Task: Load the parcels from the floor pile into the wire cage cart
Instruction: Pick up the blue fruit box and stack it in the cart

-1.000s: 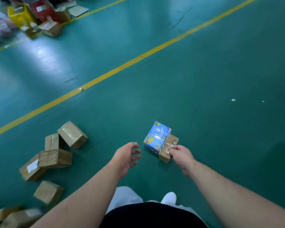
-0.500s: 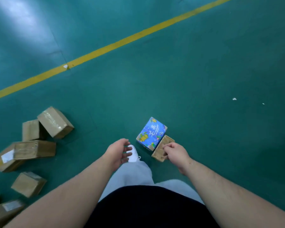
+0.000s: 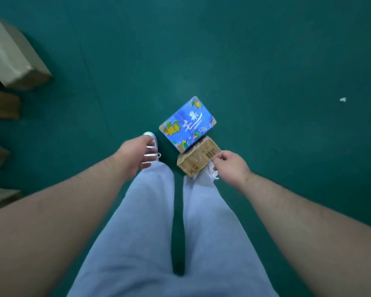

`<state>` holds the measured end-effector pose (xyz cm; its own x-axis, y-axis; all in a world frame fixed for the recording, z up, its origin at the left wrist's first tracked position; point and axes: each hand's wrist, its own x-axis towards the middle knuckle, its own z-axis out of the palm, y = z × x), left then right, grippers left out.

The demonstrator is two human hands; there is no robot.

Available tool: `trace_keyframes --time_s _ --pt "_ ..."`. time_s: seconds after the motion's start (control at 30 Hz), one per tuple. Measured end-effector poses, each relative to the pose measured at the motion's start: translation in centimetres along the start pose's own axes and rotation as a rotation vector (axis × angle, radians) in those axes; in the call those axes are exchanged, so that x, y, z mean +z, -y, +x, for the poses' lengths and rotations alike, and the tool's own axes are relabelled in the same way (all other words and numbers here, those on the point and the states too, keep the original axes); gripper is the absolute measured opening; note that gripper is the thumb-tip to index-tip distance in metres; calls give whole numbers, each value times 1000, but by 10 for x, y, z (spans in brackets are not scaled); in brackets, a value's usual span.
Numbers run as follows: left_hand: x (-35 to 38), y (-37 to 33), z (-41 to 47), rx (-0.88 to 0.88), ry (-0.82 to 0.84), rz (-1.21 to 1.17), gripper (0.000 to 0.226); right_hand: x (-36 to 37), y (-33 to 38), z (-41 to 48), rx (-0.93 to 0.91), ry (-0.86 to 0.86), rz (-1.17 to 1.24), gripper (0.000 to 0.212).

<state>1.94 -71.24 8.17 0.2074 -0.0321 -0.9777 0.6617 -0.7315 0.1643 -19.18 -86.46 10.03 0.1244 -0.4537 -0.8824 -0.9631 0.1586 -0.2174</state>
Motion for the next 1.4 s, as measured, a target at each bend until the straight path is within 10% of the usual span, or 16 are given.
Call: trace_keyframes --time_s 0.53,0.97,1.23,1.4 --pt "108 73 337 -241 13 -123 60 65 -26 392 31 -107 -221 67" --pt "136 25 277 -258 142 -153 72 100 21 326 -41 316 -69 24" --pt "137 14 330 -237 -193 -142 16 89 11 382 -95 -97 -336 69" --pt "140 39 351 -301 -4 -220 72 75 -21 428 6 -104 -121 75"
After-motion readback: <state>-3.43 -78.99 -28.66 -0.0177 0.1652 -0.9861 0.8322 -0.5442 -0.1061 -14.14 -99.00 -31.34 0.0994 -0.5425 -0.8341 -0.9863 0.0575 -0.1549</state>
